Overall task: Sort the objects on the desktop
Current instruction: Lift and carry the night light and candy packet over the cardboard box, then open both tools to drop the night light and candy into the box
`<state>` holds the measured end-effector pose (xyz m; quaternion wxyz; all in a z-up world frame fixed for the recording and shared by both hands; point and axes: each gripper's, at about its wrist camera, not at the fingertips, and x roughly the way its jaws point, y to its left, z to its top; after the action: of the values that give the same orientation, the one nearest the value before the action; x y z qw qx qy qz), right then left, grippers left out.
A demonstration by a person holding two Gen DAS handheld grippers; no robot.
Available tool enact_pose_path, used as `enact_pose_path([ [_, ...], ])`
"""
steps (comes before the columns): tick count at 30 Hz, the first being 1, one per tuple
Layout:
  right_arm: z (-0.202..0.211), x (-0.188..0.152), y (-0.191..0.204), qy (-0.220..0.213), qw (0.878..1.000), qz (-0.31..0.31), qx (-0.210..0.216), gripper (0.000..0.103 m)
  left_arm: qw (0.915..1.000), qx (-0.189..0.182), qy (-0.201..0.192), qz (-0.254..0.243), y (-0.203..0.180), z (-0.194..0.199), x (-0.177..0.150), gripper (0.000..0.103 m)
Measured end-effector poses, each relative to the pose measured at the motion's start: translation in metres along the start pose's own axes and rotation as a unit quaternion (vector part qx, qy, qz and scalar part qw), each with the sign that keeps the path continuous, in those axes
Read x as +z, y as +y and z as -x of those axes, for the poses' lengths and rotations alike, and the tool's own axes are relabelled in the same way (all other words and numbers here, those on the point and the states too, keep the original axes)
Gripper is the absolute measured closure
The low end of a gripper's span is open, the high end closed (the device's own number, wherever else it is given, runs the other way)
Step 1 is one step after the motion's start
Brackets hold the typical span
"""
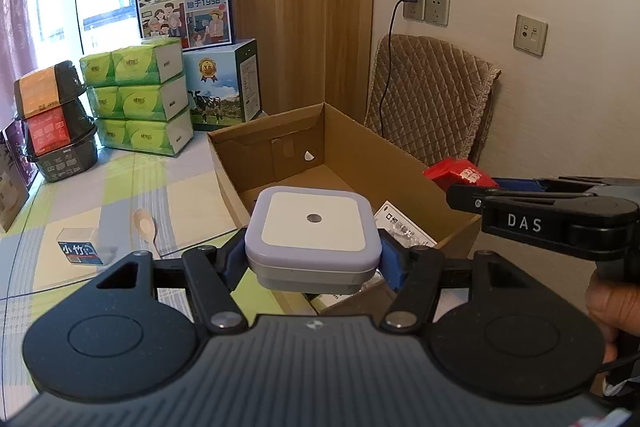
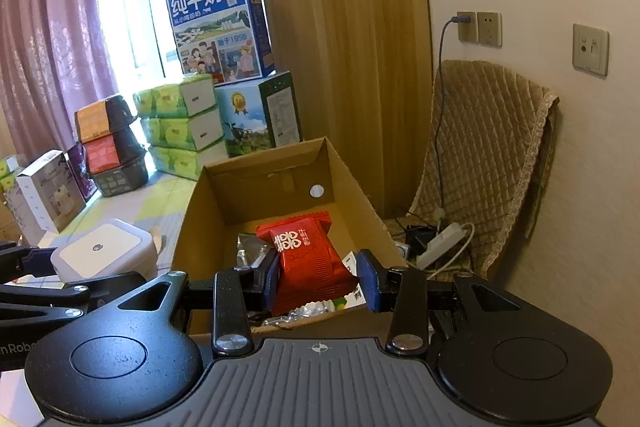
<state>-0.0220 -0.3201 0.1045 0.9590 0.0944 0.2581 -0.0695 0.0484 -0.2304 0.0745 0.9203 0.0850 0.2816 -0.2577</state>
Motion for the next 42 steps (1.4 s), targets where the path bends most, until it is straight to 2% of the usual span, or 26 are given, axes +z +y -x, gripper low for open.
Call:
enact_pose_path([
  [17,-0.035,0.008,-0.017,0.015,1.000,-0.007,-0.007,0.065,0.9998,-0.015,0.016,-0.003,-0.006,-0.045,0.013,0.043],
  [22,-0.045,0.005,-0.021,0.024,1.000,-0.012,-0.013,0.065,0.9992,-0.030,0.024,-0.008,-0.008,-0.067,0.020,0.042],
  [24,-0.047,0.004,-0.023,0.026,0.999,-0.015,-0.016,0.065,0.9992,-0.029,0.024,-0.012,-0.009,-0.073,0.024,0.036],
  [28,-0.049,0.002,-0.025,0.027,0.999,-0.016,-0.019,0.065,0.9997,-0.017,0.011,-0.014,-0.004,-0.070,0.025,0.035],
  [42,-0.054,0.001,-0.009,0.031,1.000,-0.006,-0.004,0.065,0.9982,0.018,0.025,0.051,0.042,-0.044,-0.003,0.035],
])
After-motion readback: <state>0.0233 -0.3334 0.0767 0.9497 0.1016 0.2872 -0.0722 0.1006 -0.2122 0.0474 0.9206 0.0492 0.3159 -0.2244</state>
